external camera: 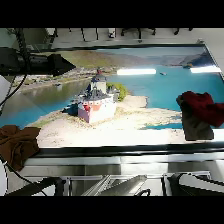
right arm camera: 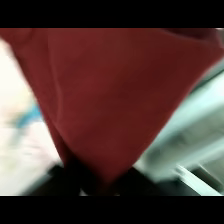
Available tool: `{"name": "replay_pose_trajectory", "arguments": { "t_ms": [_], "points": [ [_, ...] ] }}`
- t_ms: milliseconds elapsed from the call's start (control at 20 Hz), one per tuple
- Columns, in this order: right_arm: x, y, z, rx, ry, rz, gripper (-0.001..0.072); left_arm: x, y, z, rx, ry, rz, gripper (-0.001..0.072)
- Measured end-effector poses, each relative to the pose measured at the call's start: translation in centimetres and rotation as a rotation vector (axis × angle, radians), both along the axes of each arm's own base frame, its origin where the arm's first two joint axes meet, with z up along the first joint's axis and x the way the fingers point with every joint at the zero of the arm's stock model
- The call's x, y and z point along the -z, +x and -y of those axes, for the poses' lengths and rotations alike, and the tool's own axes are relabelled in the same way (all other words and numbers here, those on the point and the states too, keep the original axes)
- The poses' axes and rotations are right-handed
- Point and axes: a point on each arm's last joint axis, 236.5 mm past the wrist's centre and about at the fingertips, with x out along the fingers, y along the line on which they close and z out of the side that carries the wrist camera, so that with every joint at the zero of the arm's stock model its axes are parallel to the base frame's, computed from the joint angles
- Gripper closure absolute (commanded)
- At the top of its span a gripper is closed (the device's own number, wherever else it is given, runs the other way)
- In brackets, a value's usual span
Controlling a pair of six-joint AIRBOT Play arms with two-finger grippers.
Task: Fold the shirts.
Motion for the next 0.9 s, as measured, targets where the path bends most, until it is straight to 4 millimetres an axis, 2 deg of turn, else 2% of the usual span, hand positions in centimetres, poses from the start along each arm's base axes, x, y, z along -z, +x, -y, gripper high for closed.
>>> {"name": "replay_pose_trajectory", "arguments": {
  "t_ms": [150,250,350,400,500,600,750,800,900],
  "points": [
    [2.3,-2.9,0.5,0.005,-0.022,-0.127,0.0002,0.0,0.0,0.0,0.001,0.001,0.005,0.0685],
    [2.8,-3.7,0.7,0.005,-0.031,-0.162,0.0003,0.0,0.0,0.1,0.002,0.001,0.006,0.0685],
    [2.9,-3.6,0.6,-0.003,-0.034,-0.162,0.0007,0.0,0.0,0.1,0.003,0.002,0.007,0.0685],
    [2.8,-3.1,0.4,-0.008,-0.030,-0.142,0.0078,0.0,0.0,0.1,0.003,0.002,0.007,0.0685],
    [2.4,-1.1,-0.6,-0.028,-0.007,-0.066,0.0677,-0.1,0.0,0.1,0.003,0.002,0.007,0.0684],
    [1.6,1.9,-2.6,-0.075,0.032,0.054,0.0691,-0.1,0.0,0.1,0.003,0.002,0.007,0.0684],
    [-0.4,6.6,-7.2,-0.212,0.074,0.248,0.0695,0.1,-0.2,0.2,0.010,0.004,0.000,0.0685],
    [-1.1,7.8,-9.3,-0.275,0.077,0.301,0.0695,0.4,-0.5,0.5,0.018,0.006,-0.013,0.0685],
    [-1.9,8.9,-14.1,-0.415,0.087,0.385,0.0695,2.0,-1.9,1.3,0.041,0.021,-0.060,0.0685]
  ]
}}
